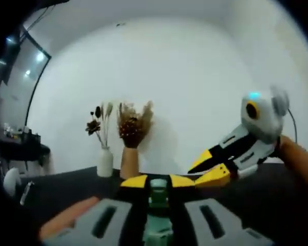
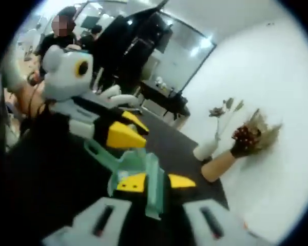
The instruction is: Pick up the broom and sweep the trash on the tabletop into the dustpan.
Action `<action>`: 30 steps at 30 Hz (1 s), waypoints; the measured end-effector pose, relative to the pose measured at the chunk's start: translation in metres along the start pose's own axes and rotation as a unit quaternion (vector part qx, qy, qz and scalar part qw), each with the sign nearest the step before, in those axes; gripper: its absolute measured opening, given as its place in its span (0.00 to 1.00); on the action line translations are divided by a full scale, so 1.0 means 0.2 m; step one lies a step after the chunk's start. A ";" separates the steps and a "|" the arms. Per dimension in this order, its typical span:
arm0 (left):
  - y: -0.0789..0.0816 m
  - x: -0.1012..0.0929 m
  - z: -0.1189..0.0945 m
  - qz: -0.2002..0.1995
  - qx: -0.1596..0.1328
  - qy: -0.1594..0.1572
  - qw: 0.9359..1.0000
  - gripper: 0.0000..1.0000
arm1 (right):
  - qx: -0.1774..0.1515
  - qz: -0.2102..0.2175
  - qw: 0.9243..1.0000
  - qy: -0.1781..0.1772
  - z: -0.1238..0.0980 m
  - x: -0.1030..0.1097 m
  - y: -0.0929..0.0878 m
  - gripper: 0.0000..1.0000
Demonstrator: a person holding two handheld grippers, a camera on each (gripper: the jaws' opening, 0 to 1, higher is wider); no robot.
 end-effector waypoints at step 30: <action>-0.13 0.04 -0.17 0.028 0.087 -0.006 0.996 0.15 | 0.018 0.077 0.996 -0.043 -0.01 -0.09 -0.27 0.12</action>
Point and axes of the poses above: the point that each gripper's makers call its tool centre point, and the gripper's own axes: z roughly forward along the fingers, x roughly to its left, y roughly out of its top, the point moved 5 cm from there along -z, roughly backward along the fingers, and after that the axes turned 11 degrees about y, right-handed, at the moved point
